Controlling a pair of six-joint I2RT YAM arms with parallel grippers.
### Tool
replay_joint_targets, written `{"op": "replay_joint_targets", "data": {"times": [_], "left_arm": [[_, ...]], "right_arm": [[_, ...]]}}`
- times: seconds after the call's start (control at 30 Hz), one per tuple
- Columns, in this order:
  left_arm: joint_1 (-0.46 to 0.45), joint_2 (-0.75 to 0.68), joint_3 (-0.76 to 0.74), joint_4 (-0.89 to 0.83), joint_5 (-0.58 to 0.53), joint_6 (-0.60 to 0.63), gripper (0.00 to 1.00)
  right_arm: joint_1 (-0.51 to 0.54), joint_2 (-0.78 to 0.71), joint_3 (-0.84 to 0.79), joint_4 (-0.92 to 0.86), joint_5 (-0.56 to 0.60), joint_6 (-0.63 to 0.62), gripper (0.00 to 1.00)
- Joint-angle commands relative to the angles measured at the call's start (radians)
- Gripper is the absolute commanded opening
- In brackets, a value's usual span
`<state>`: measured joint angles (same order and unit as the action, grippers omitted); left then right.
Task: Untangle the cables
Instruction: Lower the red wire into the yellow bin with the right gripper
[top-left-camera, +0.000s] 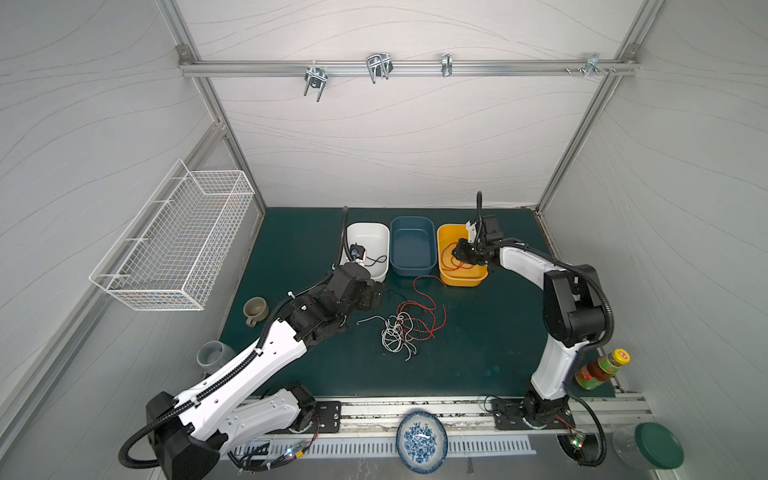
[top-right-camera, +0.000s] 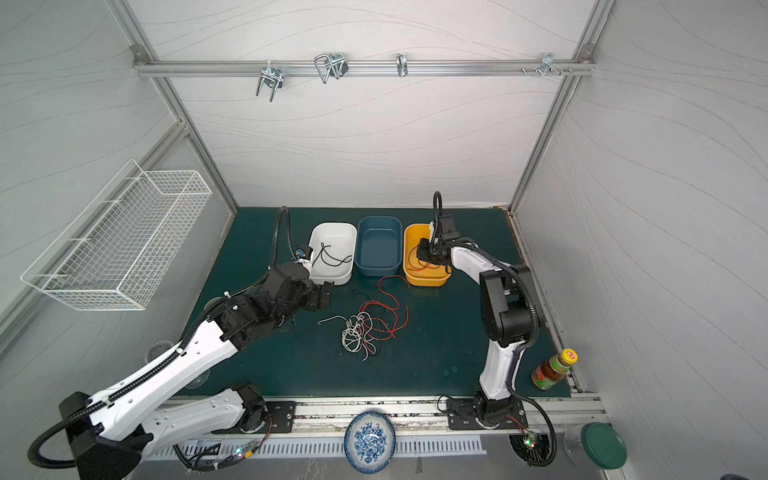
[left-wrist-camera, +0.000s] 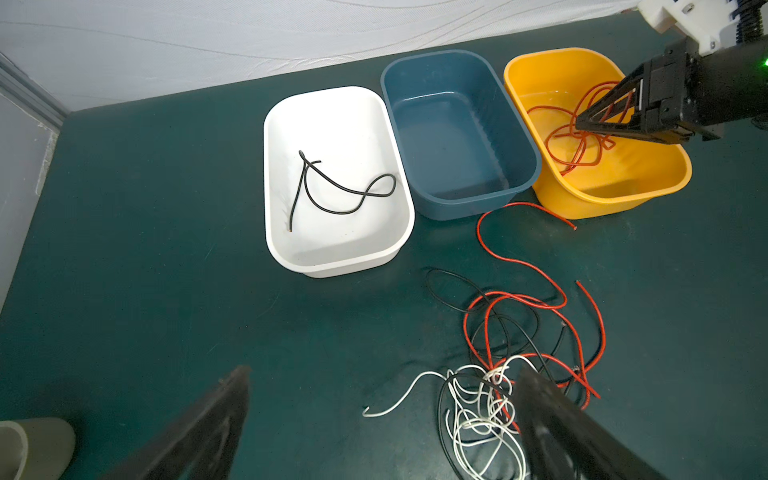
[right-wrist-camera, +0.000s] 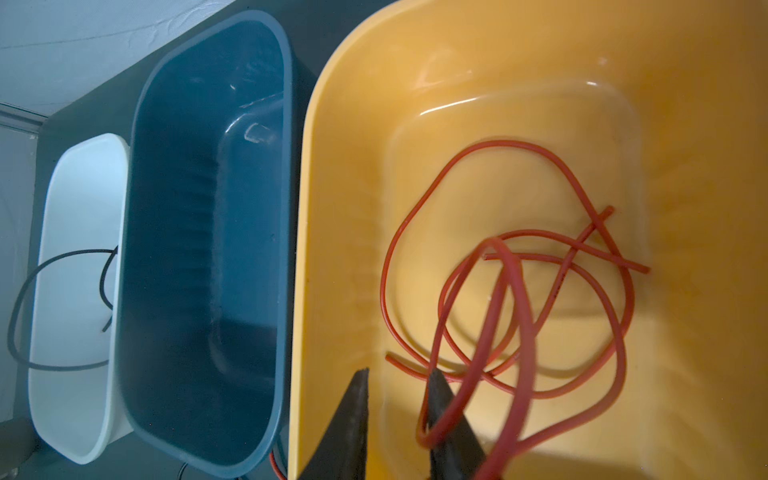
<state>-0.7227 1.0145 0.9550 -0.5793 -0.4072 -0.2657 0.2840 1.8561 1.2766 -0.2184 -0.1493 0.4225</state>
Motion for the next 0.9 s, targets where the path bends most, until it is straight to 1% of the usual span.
{"op": "replay_joint_targets", "data": {"times": [0.0,0.17,0.3,0.4,0.53,0.63,0.7,0.8,0.87], "left_arm": [[-0.006,0.007,0.033,0.001,-0.002,-0.013,1.0],[-0.006,0.013,0.036,-0.002,-0.003,-0.01,1.0],[-0.006,0.019,0.038,-0.007,-0.002,-0.01,1.0],[-0.006,0.022,0.04,-0.008,0.0,-0.01,1.0],[-0.005,0.03,0.046,-0.013,0.004,-0.012,1.0],[-0.005,0.034,0.05,-0.016,0.005,-0.013,1.0],[-0.006,0.036,0.051,-0.019,0.004,-0.013,1.0],[-0.006,0.038,0.051,-0.02,0.006,-0.013,1.0],[-0.007,0.04,0.051,-0.022,0.004,-0.012,1.0]], "right_arm": [[0.002,-0.008,-0.008,-0.036,0.027,-0.017,0.32],[0.003,-0.033,-0.006,-0.061,0.053,-0.016,0.45],[0.004,-0.047,0.033,-0.145,0.119,-0.006,0.54],[0.004,-0.039,0.088,-0.232,0.171,0.006,0.57],[0.019,-0.017,0.152,-0.315,0.259,-0.013,0.57],[0.027,0.01,0.192,-0.351,0.295,-0.033,0.53],[0.027,0.027,0.206,-0.361,0.298,-0.034,0.42],[0.027,0.044,0.21,-0.355,0.291,-0.032,0.28],[0.027,0.057,0.223,-0.356,0.285,-0.03,0.22]]}}
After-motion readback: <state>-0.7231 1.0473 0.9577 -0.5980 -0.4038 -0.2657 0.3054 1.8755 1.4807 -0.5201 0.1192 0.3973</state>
